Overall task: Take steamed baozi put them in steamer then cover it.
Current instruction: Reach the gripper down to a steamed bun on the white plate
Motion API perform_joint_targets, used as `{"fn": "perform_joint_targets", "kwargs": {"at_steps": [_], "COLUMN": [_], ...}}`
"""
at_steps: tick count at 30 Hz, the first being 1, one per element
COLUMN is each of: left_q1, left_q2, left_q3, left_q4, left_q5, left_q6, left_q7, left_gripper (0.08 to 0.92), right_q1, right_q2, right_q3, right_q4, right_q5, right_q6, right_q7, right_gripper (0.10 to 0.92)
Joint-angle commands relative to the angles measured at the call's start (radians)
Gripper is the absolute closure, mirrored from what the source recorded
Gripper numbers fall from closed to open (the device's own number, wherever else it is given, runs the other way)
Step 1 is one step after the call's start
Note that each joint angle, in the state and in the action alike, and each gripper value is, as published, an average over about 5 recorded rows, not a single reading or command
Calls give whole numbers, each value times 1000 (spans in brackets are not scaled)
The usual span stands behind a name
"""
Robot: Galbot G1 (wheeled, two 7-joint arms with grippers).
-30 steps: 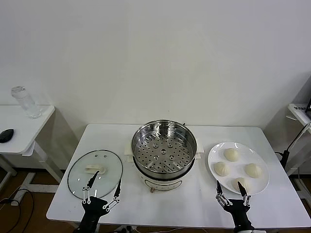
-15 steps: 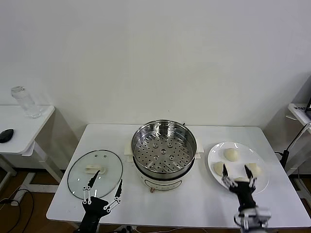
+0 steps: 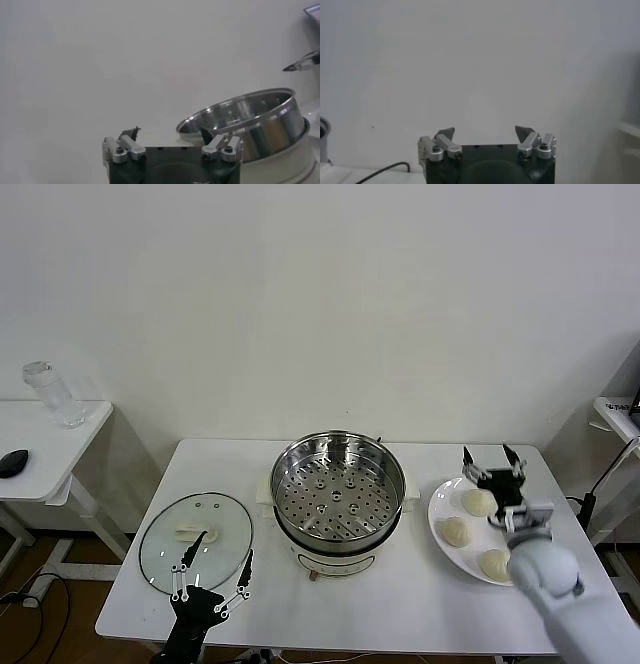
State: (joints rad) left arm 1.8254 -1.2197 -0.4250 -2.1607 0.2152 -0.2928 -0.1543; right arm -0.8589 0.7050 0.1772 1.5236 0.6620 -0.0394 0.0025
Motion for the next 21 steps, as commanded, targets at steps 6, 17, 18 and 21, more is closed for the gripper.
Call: {"fn": "perform_joint_targets", "kwargs": {"at_steps": [6,17,18,21], "left_q1": [-6,-1,0,3], "left_q2": [-5,-13,-14,-17], "left_q3": [2,-8,-10,-16], "left_q4": [3,2,2,2], "left_q5": [1,1,1,1], "left_q6": [1,3,3,2], "left_q7": [3,3,2,2], "left_gripper": [177,177,177,177], "right_q1": [656,868,874,881], "right_q2": [-213,-91,-79,-43], "right_q3": [-563,-762,-768,-771], "right_q4": [-388,-577,-589,-627], "right_q5": [-202,-579,-614,-709], "right_q6": [-42,71,78,99], "right_q7": [-873,-1237,-1252,-1276], "right_gripper": [203,203,203,203]}}
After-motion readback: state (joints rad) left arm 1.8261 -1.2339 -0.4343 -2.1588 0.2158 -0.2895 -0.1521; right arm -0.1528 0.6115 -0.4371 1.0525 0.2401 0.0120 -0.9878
